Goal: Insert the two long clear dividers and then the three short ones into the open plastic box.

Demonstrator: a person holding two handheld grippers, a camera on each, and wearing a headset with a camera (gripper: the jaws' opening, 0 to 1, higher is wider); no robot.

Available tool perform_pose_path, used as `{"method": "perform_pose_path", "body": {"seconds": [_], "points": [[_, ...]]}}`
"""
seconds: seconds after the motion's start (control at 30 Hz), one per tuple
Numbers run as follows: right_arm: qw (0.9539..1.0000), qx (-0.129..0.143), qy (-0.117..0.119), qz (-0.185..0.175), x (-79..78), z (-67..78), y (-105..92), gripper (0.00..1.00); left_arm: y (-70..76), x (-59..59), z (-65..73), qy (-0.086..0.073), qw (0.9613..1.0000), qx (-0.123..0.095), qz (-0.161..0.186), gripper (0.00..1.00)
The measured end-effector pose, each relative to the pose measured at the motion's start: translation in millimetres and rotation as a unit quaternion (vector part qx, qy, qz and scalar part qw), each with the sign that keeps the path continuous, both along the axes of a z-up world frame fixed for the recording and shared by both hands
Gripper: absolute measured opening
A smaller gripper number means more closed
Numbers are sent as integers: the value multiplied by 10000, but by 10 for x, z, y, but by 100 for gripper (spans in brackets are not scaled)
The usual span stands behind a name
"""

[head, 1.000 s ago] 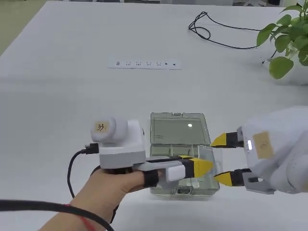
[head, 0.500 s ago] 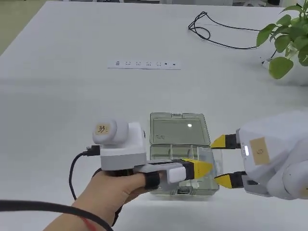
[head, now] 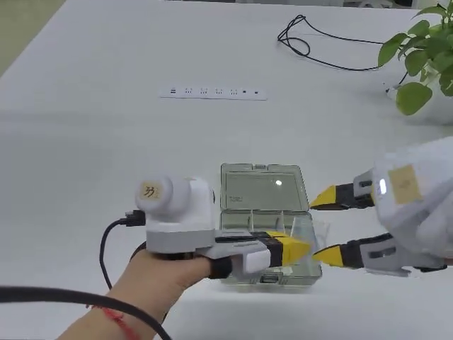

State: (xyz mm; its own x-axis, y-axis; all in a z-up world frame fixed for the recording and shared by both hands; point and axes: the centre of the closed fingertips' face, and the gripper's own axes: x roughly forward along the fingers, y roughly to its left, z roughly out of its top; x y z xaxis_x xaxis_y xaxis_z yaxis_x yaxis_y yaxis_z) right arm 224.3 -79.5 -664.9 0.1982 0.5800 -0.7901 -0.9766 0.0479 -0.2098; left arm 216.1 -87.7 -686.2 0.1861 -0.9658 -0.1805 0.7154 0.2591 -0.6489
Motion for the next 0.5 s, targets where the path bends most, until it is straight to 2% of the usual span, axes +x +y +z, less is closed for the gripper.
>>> {"method": "perform_pose_path", "body": {"seconds": [0.07, 0.13, 0.17, 0.2, 0.23, 0.3, 0.43, 0.5], "points": [[9994, 163, 296, 1, -8, 52, -12, 31, -6, -55, 5, -331, 9992, 91, -225, 0], [9979, 216, 598, 128, -55, 83, -26, 27, -10, -91, 15, -673, 9969, 146, -385, 0], [9962, 259, 812, 193, -94, 97, -28, 25, -14, -124, 43, -808, 9955, 116, -486, 0], [9949, 304, 936, 213, -115, 110, -22, 24, -15, -134, 64, -881, 9947, 88, -514, 0], [9933, 346, 1076, 237, -138, 118, -18, 22, -16, -128, 90, -1025, 9933, 41, -525, 0], [9902, 387, 1316, 270, -163, 120, -20, 19, -4, -159, 112, -1070, 9925, 8, -586, 0], [9843, 370, 1662, 456, -241, 98, -1, 16, 9, -209, 141, -1407, 9871, -11, -764, 0], [9804, 389, 1860, 519, -294, 90, 26, 14, 13, -221, 146, -1486, 9857, -9, -797, 0]]}}
